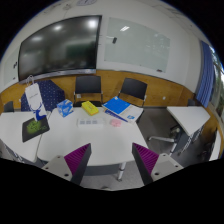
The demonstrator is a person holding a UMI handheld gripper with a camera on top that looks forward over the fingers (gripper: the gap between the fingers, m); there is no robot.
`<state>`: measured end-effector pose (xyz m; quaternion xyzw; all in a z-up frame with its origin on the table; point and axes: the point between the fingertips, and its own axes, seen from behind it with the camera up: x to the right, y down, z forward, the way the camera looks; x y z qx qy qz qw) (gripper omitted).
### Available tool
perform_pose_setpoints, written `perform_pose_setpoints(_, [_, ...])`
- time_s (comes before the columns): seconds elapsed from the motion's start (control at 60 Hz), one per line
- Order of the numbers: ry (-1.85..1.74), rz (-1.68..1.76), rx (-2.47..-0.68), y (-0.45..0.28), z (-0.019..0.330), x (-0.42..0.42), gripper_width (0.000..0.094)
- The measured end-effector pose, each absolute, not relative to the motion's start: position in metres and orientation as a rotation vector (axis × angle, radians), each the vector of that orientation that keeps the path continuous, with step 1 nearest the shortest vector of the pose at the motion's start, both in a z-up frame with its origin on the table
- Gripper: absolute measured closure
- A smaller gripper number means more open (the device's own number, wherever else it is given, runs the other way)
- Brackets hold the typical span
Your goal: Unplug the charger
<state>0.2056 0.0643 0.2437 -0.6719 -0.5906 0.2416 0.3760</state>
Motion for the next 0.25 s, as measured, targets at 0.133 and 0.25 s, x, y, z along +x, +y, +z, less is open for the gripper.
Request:
perform_pose_setpoints(0.133, [-1.489, 0.594, -1.728, 0.068, 0.243, 0.227, 0.0083])
perform_pose_setpoints(0.25, [-1.499, 0.609, -1.757, 0.064, 0.236, 0.233, 0.0083])
